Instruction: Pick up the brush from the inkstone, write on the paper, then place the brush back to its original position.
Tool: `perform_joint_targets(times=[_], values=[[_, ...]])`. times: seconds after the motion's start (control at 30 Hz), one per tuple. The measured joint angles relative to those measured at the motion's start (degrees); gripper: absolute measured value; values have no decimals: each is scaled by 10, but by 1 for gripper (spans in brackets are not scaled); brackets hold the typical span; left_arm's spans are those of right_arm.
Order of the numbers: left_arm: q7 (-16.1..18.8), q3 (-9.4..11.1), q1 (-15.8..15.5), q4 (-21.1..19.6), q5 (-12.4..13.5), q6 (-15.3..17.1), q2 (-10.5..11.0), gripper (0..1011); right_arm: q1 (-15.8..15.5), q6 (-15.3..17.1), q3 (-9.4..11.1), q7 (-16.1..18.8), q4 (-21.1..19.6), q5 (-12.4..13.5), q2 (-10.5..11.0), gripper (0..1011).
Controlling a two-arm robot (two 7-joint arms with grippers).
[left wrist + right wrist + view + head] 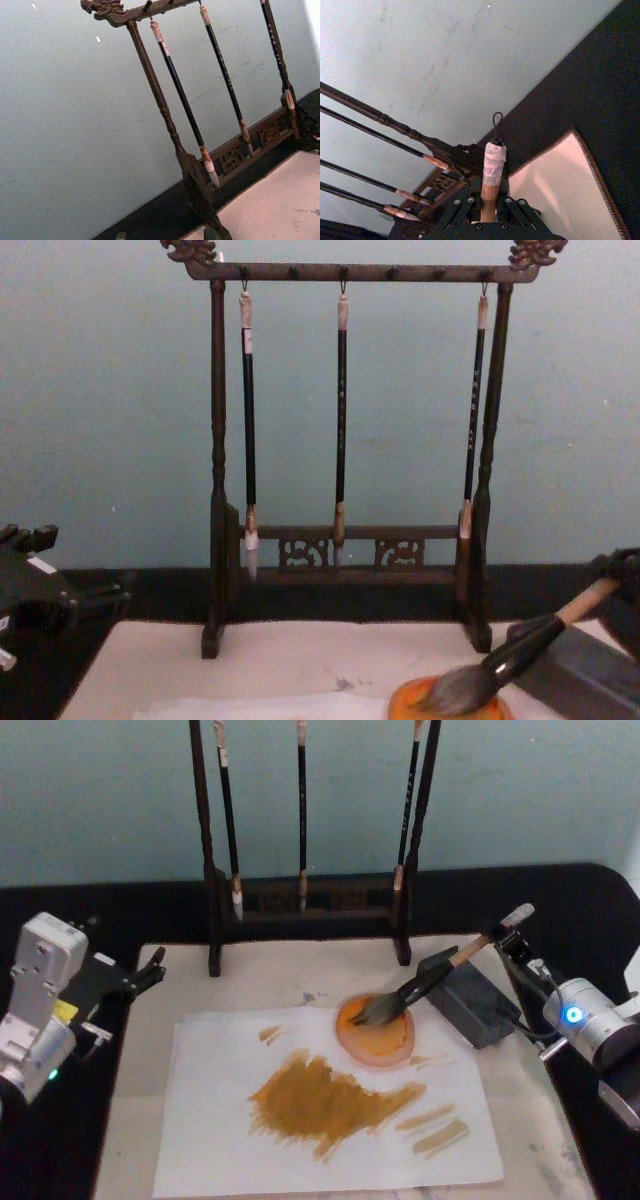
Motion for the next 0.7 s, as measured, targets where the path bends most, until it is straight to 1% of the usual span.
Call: perform_joint_targets(times=[0.27, 0.43, 0.57, 0.7], values=[[0, 0, 0, 0, 0, 0, 0, 1010, 0, -12, -9, 13, -17, 9, 11, 173], [0, 0, 0, 0, 0, 0, 0, 1010, -6, -25, -18, 27, -41, 7, 25, 173], [0, 0, 0, 0, 0, 0, 0, 1010, -12, -40, -28, 36, -61, -5, 38, 173], [0, 0, 0, 0, 0, 0, 0, 1009, -21, -65, -41, 43, -89, -29, 56, 173]])
